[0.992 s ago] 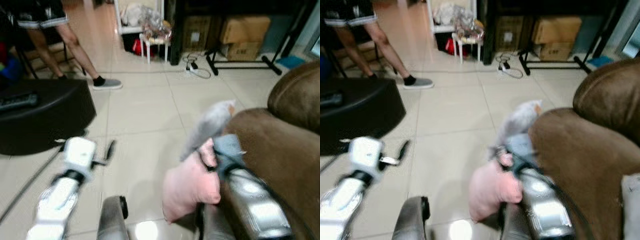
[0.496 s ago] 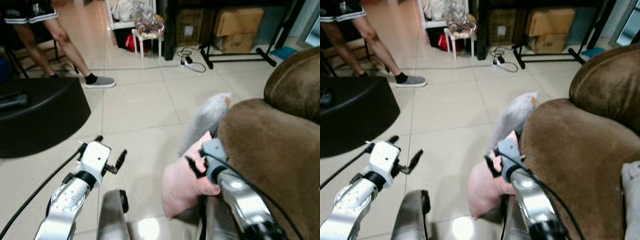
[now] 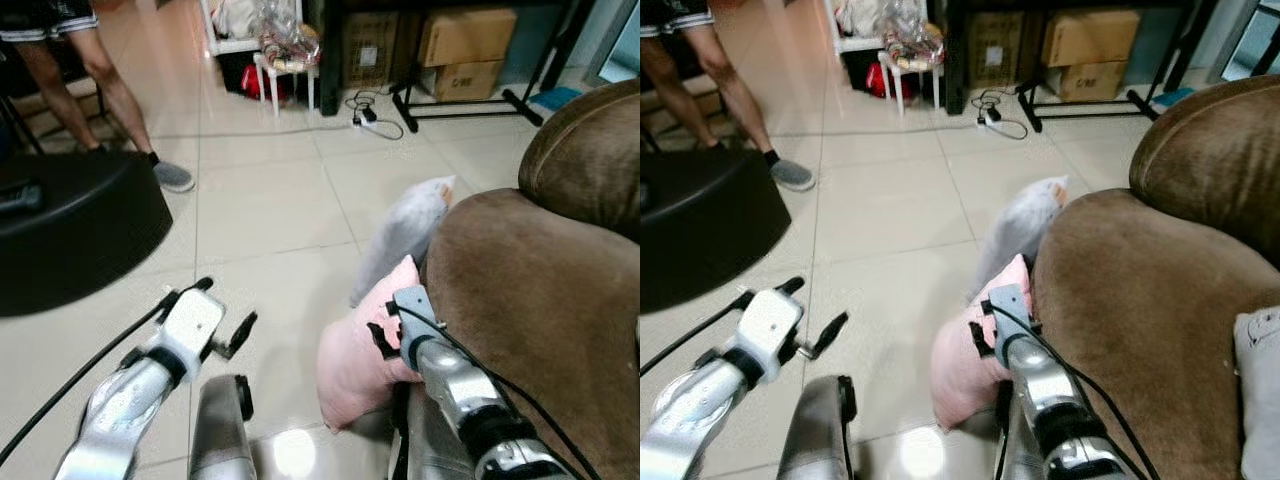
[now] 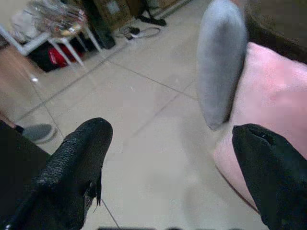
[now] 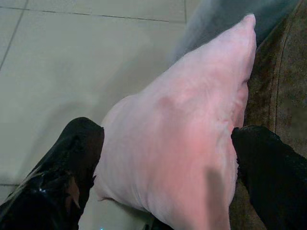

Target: Move the pillow to the sofa from floor

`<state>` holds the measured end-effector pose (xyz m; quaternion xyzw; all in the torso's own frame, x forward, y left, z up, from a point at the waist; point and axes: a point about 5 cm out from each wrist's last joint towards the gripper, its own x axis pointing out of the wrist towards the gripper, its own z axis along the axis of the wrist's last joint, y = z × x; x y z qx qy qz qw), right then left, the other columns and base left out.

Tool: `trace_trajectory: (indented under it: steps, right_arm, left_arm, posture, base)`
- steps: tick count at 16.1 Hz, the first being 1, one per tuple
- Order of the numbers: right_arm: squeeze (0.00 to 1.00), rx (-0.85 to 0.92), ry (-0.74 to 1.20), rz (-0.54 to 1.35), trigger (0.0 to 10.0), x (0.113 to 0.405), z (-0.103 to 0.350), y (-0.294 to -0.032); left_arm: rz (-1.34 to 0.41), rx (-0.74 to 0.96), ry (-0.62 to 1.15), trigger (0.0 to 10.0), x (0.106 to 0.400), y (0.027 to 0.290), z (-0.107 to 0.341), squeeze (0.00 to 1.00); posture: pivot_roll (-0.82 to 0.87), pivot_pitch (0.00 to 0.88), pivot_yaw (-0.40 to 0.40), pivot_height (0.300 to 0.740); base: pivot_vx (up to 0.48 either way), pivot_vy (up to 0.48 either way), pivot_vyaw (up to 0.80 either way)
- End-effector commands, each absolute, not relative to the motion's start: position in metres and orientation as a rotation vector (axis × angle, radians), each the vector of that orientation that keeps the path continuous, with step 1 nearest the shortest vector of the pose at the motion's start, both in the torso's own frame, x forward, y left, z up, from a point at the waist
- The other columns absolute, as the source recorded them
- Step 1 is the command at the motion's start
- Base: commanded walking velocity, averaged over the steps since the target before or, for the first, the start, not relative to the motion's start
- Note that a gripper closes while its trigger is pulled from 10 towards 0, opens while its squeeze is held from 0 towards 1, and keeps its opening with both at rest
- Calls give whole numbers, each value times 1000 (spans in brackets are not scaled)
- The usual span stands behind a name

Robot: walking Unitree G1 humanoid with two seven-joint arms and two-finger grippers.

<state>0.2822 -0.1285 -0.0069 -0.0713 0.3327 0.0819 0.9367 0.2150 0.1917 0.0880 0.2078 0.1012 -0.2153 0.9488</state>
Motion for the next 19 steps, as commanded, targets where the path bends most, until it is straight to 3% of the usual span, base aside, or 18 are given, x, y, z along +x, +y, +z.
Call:
trace_trajectory:
  steps: [1, 6, 7, 8, 9, 10, 11, 19]
  right_arm:
    - [0, -131, 676, 117, 10000, 285, -8, -134]
    - [0, -122, 668, 10, 10000, 283, -16, -138]
    - [0, -106, 668, 6, 9569, 283, -16, -133]
    - [0, -95, 677, 22, 7725, 283, -16, -126]
    - [0, -95, 680, 31, 4549, 283, -17, -123]
    - [0, -101, 680, 46, 627, 283, -17, -117]
    - [0, -100, 682, 60, 0, 283, -18, -112]
    - [0, -68, 638, -24, 0, 288, -13, -108]
  left_arm:
    - [-453, 415, 191, 10000, 214, 192, 97, 859]
    - [-477, 405, 188, 10000, 194, 191, 114, 859]
    - [-471, 406, 197, 10000, 191, 193, 117, 859]
    - [-464, 409, 207, 10000, 186, 195, 119, 859]
    - [-462, 408, 210, 10000, 183, 196, 120, 859]
    - [-459, 405, 218, 10000, 178, 195, 122, 863]
    - [-459, 399, 227, 10000, 174, 194, 123, 867]
    - [-460, 392, 264, 10000, 163, 190, 124, 863]
  posture:
    - [42, 106, -18, 526]
    - [58, 211, -41, 526]
    - [65, 225, -44, 526]
    - [71, 234, -48, 526]
    - [73, 236, -50, 526]
    - [77, 237, -52, 526]
    - [79, 237, -55, 526]
    - [97, 254, -62, 526]
  base:
    - [0, 0, 0]
    - [0, 0, 0]
    - [0, 0, 0]
    - [0, 0, 0]
    - [0, 0, 0]
    - [0, 0, 0]
    - [0, 0, 0]
    - [0, 0, 0]
